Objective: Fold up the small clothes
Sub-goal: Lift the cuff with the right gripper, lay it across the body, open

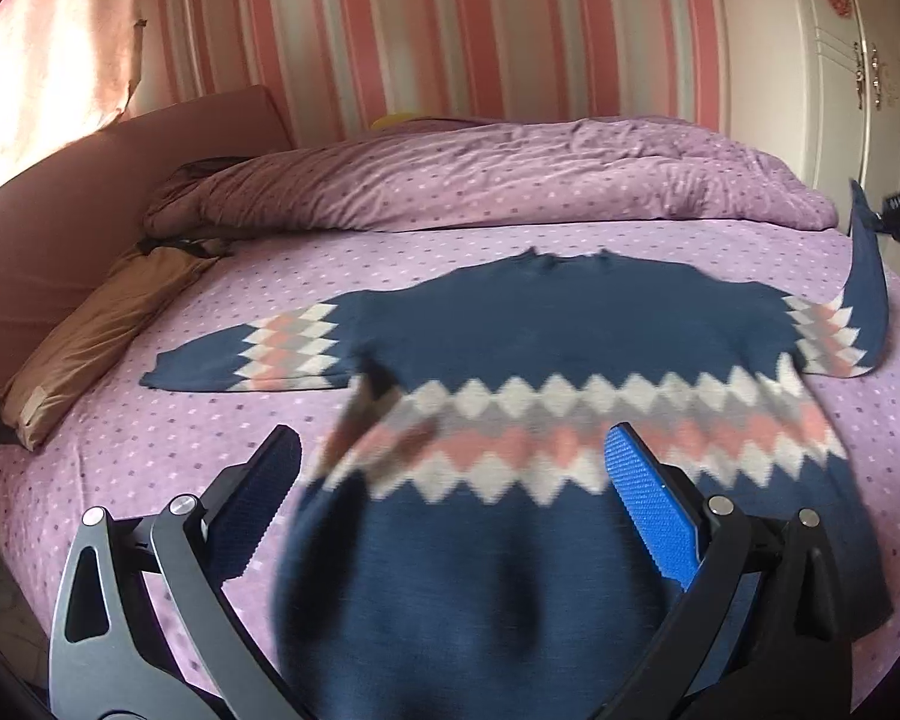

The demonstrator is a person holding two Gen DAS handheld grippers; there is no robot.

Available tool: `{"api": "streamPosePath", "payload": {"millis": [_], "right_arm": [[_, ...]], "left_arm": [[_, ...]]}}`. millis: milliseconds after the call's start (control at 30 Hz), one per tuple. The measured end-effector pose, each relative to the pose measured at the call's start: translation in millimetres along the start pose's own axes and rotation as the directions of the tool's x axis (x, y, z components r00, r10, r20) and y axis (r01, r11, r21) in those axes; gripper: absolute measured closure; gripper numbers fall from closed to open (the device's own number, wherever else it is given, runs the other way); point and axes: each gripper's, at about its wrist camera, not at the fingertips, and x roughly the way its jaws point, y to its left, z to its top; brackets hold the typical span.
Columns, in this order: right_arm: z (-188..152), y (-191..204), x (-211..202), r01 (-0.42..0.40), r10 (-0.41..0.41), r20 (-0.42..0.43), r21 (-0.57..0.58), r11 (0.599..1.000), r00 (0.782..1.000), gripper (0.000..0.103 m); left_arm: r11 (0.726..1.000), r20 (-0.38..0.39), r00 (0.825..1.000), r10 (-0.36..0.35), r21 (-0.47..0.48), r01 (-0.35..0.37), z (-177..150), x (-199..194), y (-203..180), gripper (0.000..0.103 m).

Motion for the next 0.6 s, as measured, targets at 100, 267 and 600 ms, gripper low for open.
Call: {"api": "streamPosePath", "payload": {"millis": [100,267,600], "right_arm": [[-5.6,62.4,17.8,-0.050,0.050,-0.020,-0.038,0.998,0.999,0.095],[-22.7,158.5,43.3,-0.135,0.131,-0.043,-0.083,0.987,0.990,0.096],[-89.3,328.0,127.4,-0.241,0.219,-0.158,-0.140,0.960,0.963,0.096]], "left_arm": [[1.000,-0.006,1.000,0.019,-0.020,-0.019,1.9,6.5,24.6,0.003],[0.995,-0.017,0.999,0.031,-0.091,-0.033,3.3,17.7,71.0,0.003],[0.980,-0.043,0.994,0.096,-0.168,-0.102,-8.6,42.9,148.9,0.003]]}}
